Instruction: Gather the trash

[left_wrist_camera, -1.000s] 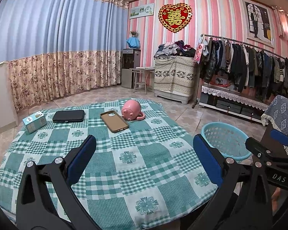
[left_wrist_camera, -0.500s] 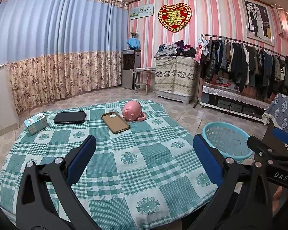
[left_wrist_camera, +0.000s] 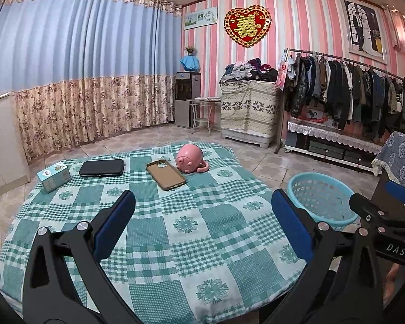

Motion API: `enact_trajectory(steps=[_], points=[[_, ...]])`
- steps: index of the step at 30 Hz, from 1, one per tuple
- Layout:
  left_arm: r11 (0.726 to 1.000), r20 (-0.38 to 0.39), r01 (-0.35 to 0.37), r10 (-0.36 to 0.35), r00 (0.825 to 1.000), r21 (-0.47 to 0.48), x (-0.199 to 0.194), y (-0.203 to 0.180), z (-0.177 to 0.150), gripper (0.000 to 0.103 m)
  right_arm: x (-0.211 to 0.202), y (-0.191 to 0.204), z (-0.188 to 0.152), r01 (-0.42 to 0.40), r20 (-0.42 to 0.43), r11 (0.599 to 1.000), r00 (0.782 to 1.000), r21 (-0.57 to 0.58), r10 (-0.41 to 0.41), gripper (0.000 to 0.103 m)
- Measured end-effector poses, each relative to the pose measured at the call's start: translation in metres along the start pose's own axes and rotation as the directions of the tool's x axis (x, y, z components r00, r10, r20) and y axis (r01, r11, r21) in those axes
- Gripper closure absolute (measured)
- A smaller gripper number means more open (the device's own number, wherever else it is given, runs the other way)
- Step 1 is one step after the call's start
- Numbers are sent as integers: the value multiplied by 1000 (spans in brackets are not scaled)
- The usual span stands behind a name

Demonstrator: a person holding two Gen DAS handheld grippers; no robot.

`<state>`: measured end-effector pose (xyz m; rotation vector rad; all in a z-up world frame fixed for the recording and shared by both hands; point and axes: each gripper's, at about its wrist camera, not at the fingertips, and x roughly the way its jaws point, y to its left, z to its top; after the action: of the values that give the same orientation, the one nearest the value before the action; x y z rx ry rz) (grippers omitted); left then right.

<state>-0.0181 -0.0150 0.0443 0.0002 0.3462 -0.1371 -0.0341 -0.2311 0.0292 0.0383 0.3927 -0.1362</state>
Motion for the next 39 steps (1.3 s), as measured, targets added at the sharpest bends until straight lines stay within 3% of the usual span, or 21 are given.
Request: enact_trajectory(steps=[39], points=[[1000, 6, -6, 6, 1000, 16, -3, 3, 0, 5, 1, 0, -3, 4, 3, 1000, 1000, -3, -4, 4]])
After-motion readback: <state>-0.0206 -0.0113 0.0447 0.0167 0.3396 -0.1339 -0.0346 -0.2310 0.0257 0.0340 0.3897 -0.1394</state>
